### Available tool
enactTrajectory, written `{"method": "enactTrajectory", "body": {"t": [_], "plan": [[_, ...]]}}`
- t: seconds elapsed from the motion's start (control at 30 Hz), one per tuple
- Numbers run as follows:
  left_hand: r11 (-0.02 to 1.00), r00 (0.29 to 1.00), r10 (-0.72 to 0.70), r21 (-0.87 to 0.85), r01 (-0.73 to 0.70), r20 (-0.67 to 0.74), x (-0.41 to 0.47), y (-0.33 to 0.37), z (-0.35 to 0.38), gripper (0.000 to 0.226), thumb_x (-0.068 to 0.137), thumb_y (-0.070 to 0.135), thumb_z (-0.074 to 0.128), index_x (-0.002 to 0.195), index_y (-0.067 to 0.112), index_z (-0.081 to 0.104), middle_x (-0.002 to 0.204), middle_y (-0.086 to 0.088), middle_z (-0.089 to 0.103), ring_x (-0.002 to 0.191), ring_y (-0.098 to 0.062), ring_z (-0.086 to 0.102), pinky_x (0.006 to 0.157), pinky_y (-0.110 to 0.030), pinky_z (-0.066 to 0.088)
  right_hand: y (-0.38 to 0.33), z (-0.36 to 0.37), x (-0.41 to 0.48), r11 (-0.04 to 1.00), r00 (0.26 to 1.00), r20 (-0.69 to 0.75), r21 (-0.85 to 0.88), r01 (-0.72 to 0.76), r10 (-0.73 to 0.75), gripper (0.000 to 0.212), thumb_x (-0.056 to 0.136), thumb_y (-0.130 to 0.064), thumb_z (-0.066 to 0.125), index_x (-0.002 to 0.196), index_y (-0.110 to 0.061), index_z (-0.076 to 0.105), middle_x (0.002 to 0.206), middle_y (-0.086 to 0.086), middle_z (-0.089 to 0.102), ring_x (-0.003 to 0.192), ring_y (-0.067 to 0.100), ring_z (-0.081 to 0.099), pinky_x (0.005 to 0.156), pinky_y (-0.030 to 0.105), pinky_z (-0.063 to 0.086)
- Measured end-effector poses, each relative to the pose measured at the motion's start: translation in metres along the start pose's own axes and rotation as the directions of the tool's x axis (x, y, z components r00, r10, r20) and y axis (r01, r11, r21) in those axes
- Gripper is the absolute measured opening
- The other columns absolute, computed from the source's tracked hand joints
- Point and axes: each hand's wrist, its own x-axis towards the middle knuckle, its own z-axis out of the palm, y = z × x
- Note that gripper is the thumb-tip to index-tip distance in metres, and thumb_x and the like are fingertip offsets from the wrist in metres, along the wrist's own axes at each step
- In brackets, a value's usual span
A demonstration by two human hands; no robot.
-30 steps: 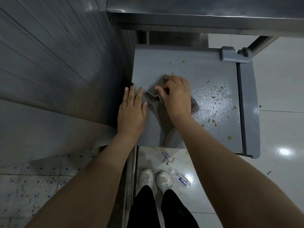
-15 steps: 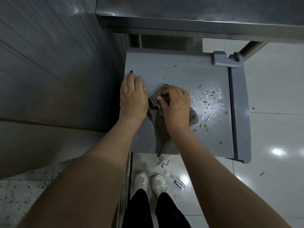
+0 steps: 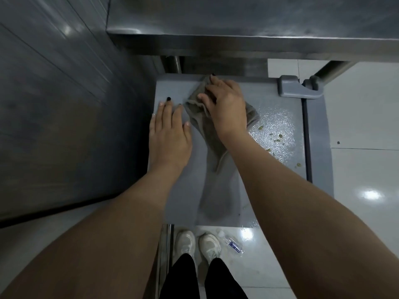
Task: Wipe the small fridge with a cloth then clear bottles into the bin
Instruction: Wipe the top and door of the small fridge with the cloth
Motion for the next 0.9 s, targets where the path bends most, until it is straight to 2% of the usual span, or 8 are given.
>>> {"method": "enactTrajectory", "body": {"t": [0.07, 0.17, 0.23, 0.37, 0.47, 0.6, 0.7, 0.9], "plan": [[1.000, 1.000, -0.006, 0.008, 0.006, 0.003, -0.001, 0.001, -0.001, 0.048, 0.099, 0.027, 0.030, 0.145, 0.011, 0.026, 0.156, -0.009, 0.016, 0.145, -0.021, 0.006, 0.116, -0.035, 0.001, 0.001, -0.003, -0.004, 0.999, 0.999, 0.032, 0.029, -0.017, 0.016, 0.038, 0.068, -0.029, 0.074, 0.090, 0.002, 0.073, 0.104, 0.016, 0.070, 0.094, 0.037, 0.062, 0.088, 0.032, 0.044], [1.000, 1.000, -0.007, -0.001, 0.007, 0.023, -0.001, 0.002, -0.003, 0.048, 0.099, 0.027, 0.031, 0.145, 0.011, 0.026, 0.156, -0.010, 0.016, 0.145, -0.021, 0.006, 0.115, -0.034, 0.000, 0.005, -0.014, -0.023, 0.996, 0.999, -0.022, 0.082, -0.022, 0.024, 0.041, 0.062, -0.030, 0.077, 0.085, 0.003, 0.072, 0.097, 0.017, 0.071, 0.090, 0.035, 0.062, 0.084, 0.024, 0.037], [1.000, 1.000, -0.010, 0.005, 0.010, 0.029, -0.001, 0.002, -0.005, 0.049, 0.099, 0.027, 0.031, 0.145, 0.012, 0.027, 0.156, -0.009, 0.017, 0.145, -0.021, 0.006, 0.116, -0.035, 0.001, 0.006, -0.024, -0.042, 0.993, 0.998, -0.054, 0.110, -0.040, 0.046, 0.039, 0.064, -0.033, 0.076, 0.081, 0.002, 0.070, 0.096, 0.016, 0.071, 0.090, 0.029, 0.060, 0.083, 0.024, 0.037], [1.000, 1.000, -0.014, 0.022, 0.014, 0.019, -0.001, 0.003, -0.005, 0.048, 0.098, 0.027, 0.033, 0.144, 0.011, 0.029, 0.155, -0.010, 0.019, 0.145, -0.021, 0.008, 0.115, -0.035, 0.000, 0.002, -0.031, -0.056, 0.980, 0.985, -0.067, 0.133, -0.149, 0.159, 0.041, 0.069, -0.045, 0.066, 0.073, -0.004, 0.064, 0.095, 0.011, 0.069, 0.088, 0.031, 0.058, 0.081, 0.028, 0.040], [1.000, 1.000, -0.009, 0.025, 0.009, 0.012, 0.000, 0.003, -0.003, 0.050, 0.097, 0.030, 0.030, 0.143, 0.010, 0.031, 0.154, -0.011, 0.022, 0.144, -0.023, 0.012, 0.114, -0.035, 0.000, -0.001, -0.024, -0.043, 0.974, 0.971, -0.069, 0.017, -0.227, 0.228, 0.039, 0.069, -0.044, 0.073, 0.070, -0.006, 0.061, 0.087, 0.012, 0.062, 0.084, 0.034, 0.055, 0.077, 0.036, 0.041], [0.999, 1.000, -0.004, 0.054, 0.004, -0.005, 0.000, 0.002, 0.000, 0.058, 0.091, 0.035, 0.020, 0.140, 0.009, 0.035, 0.152, -0.013, 0.028, 0.143, -0.025, 0.018, 0.114, -0.039, 0.006, -0.001, -0.018, -0.018, 0.958, 0.964, -0.054, -0.113, -0.264, 0.259, 0.046, 0.072, -0.055, 0.067, 0.080, -0.009, 0.062, 0.093, 0.012, 0.059, 0.092, 0.034, 0.051, 0.080, 0.037, 0.029], [0.998, 1.000, -0.005, 0.056, 0.005, -0.014, 0.000, 0.002, 0.001, 0.058, 0.090, 0.034, 0.021, 0.139, 0.009, 0.037, 0.151, -0.013, 0.029, 0.142, -0.025, 0.020, 0.114, -0.040, 0.008, 0.003, -0.016, 0.002, 0.958, 0.970, -0.017, -0.154, -0.244, 0.244, 0.051, 0.076, -0.058, 0.062, 0.088, -0.009, 0.061, 0.101, 0.013, 0.056, 0.098, 0.033, 0.048, 0.081, 0.036, 0.024], [0.999, 1.000, -0.010, 0.051, 0.010, -0.014, 0.001, 0.001, 0.001, 0.059, 0.089, 0.035, 0.020, 0.140, 0.010, 0.037, 0.152, -0.012, 0.028, 0.143, -0.024, 0.018, 0.114, -0.040, 0.006, 0.008, -0.020, 0.004, 0.958, 0.970, 0.045, -0.174, -0.228, 0.239, 0.049, 0.080, -0.056, 0.060, 0.093, -0.009, 0.061, 0.108, 0.016, 0.053, 0.102, 0.035, 0.046, 0.085, 0.040, 0.028]]}}
